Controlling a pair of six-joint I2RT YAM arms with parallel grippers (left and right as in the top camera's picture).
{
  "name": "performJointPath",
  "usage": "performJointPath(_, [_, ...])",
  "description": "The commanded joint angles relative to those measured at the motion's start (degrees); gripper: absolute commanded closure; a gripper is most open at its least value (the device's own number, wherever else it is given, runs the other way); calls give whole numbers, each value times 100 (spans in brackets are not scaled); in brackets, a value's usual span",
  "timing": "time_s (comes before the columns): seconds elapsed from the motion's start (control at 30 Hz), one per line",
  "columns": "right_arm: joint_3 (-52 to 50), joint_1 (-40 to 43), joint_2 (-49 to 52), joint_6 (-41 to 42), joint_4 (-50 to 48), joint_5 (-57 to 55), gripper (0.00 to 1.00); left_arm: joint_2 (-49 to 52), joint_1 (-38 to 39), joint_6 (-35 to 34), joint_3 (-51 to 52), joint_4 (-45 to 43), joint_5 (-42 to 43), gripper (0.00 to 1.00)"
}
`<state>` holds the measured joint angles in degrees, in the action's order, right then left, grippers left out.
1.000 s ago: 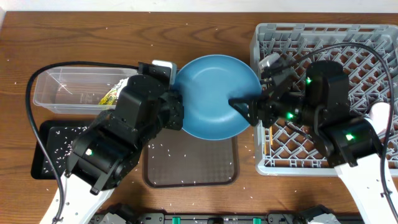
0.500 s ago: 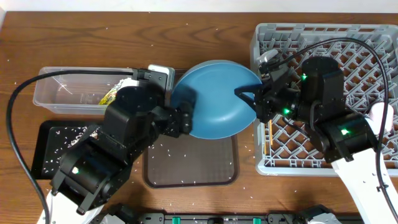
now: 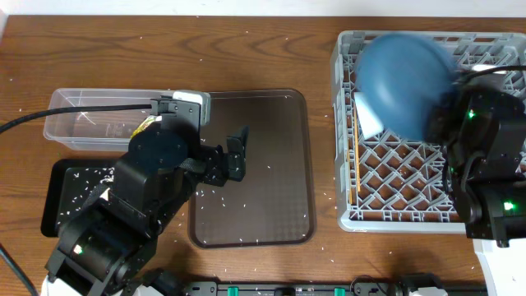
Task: Sort waste into correct bins and load items into the dishwasher rack
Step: 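Stand blue plate upright in the rack with right gripper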
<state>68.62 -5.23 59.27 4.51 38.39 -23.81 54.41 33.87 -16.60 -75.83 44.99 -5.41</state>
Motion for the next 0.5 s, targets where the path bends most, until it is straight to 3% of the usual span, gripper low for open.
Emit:
performJointPath(0.0, [68, 46, 232, 74, -308, -2752, 99, 20, 22, 50, -70, 83, -129, 2])
performJointPath(0.23, [70, 210, 1217, 74, -833, -4240, 99, 22, 22, 48, -70, 389, -129, 2])
performJointPath(0.47, [68, 378, 2245, -203, -1268, -4542, 99, 24, 22, 48, -70, 599, -129, 2])
